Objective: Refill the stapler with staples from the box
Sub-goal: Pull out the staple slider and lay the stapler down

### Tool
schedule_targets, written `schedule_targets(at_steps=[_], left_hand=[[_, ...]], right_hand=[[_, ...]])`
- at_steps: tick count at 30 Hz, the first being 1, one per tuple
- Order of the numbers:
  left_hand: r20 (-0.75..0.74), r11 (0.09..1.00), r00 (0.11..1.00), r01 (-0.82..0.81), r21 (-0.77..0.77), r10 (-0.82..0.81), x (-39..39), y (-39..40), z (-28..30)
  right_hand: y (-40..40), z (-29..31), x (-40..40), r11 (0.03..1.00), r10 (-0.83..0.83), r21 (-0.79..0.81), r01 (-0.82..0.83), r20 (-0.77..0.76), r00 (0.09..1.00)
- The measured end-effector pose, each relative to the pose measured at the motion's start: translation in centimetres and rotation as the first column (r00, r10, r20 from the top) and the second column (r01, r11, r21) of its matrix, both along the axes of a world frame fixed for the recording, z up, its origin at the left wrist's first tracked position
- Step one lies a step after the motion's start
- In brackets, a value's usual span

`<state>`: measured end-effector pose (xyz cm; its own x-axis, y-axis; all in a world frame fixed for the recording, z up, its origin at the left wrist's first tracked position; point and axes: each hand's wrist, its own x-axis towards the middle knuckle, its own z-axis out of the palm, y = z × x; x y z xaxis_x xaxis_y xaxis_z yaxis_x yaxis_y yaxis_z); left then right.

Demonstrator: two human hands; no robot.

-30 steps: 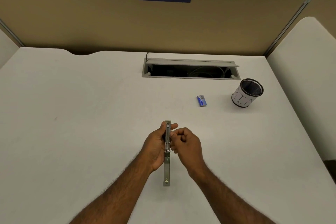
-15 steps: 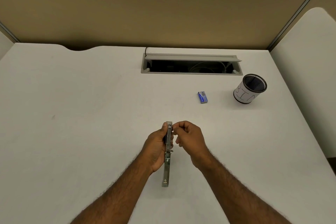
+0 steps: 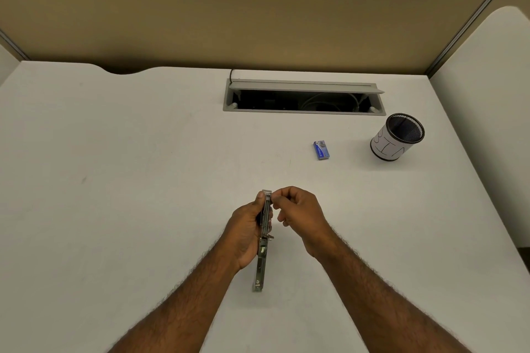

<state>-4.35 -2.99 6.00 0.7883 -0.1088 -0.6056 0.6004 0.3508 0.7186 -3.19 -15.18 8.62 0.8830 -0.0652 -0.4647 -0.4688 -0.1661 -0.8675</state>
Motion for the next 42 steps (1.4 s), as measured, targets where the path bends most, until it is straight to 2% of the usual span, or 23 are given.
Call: schedule_targets(at_steps=[7,13,19,22,26,33,35,38,42], left_hand=[[0.016,1.000,1.000,0.020,0.020,-0.021,0.0,0.2,-0.2],[0.050,0.992,0.996,0.070,0.108,-0.076,0.0,0.5,-0.5],[0.119,0.942,0.980,0.115,0.314,-0.160,0.0,0.4,0.0],[0.124,0.939,0.974,0.143,0.312,-0.189,0.0,0.4,0.0],[0.108,0.953,0.975,0.163,0.254,-0.195,-0.1,0.4,0.0],[0.030,0.966,0.979,0.194,0.171,-0.202,-0.1,-0.2,-0.8],[0.025,0.962,0.977,0.202,0.183,-0.210,-0.1,-0.2,-1.1],[0.036,0.950,0.974,0.210,0.230,-0.224,-0.2,-0.2,-1.3],[0.057,0.918,0.963,0.232,0.321,-0.263,-0.1,-0.3,-1.2]], right_hand=[[-0.1,0.0,0.3,0.999,0.024,-0.032,-0.023,0.051,0.998],[-0.3,-0.3,0.6,0.995,0.059,-0.083,-0.053,0.069,0.996],[-0.6,-0.8,0.8,0.995,0.018,0.096,-0.011,-0.072,0.997],[-1.0,-0.9,0.8,0.992,0.019,0.124,-0.009,-0.079,0.997],[-1.3,-1.1,0.5,0.960,0.042,0.280,-0.014,-0.096,0.995],[-1.8,-2.8,0.0,0.977,-0.082,0.182,0.109,-0.151,0.985],[-2.1,-3.1,-0.3,0.995,-0.058,0.072,0.065,-0.088,0.994],[-2.2,-3.4,-0.8,0.986,0.058,-0.162,-0.041,0.104,0.993],[-2.1,-3.7,-1.0,0.967,0.175,-0.221,-0.129,0.204,0.963]])
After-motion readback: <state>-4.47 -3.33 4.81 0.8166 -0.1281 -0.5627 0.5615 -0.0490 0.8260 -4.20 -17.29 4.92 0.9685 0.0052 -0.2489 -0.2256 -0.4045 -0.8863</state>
